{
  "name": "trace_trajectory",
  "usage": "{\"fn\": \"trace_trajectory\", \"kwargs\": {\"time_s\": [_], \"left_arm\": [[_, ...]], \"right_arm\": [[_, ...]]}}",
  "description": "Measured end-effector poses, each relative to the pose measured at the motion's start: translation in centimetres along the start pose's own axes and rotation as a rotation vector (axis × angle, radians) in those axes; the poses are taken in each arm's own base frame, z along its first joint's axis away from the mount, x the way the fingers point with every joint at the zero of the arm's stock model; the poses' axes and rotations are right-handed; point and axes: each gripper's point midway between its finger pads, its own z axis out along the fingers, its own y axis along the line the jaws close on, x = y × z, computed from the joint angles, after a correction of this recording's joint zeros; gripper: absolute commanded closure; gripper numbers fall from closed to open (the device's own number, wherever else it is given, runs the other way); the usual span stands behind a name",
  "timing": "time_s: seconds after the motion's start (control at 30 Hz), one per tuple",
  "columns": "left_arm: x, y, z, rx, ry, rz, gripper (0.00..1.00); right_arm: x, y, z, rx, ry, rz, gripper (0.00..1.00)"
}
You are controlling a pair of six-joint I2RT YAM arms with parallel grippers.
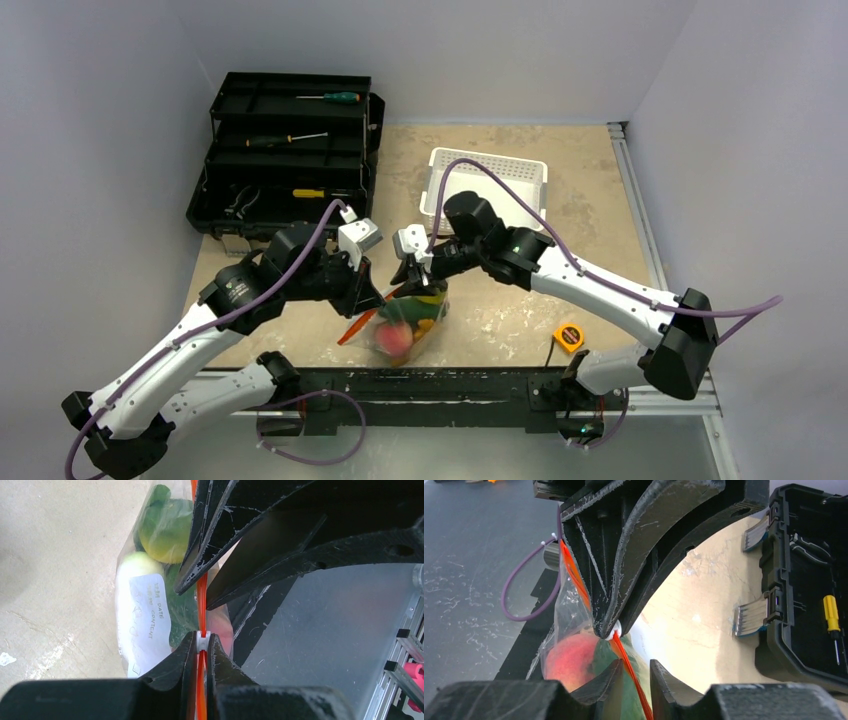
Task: Place the food in the zip-top bag and seal the zipper
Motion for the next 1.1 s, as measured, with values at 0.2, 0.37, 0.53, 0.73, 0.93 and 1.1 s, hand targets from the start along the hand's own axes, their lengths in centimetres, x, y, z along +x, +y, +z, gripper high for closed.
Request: {"fn": "trace_trajectory", "kwargs": {"time_s": [0.2,0.37,0.53,0.73,0.93,1.1], "left_arm": [[0.0,0.0,0.0,0.0,0.0,0.0,1.0],[0.0,0.0,0.0,-0.003,-0.001,-0.001,1.0],[-0.2,0.4,0.0,-0.023,-0.009,-0.001,1.0],[-0.7,0.8,0.1,-0.048,-0.03,0.003,1.0],[-1.2,0.8,0.1,-0.048,-0.053,0.008,1.0],[-1.4,0.6,-0.3,-0.046,-0.077,0.009,1.0]], "right_arm": [[0.1,-0.2,0.0,0.01,0.006,0.0,0.73],[0.3,-0.1,0.0,0.013,0.016,0.001,0.97],[0.6,-0.7,0.0,0.058,0.036,0.029,1.0],[0.8,-1.5,-0.3,0.17,0.021,0.095,1.0],[1.2,-2.0,-1.9,0.318,-0.024,0.129,1.0],[1.4,-2.6,-3.1,0.413,-0.043,0.153,1.0]]}}
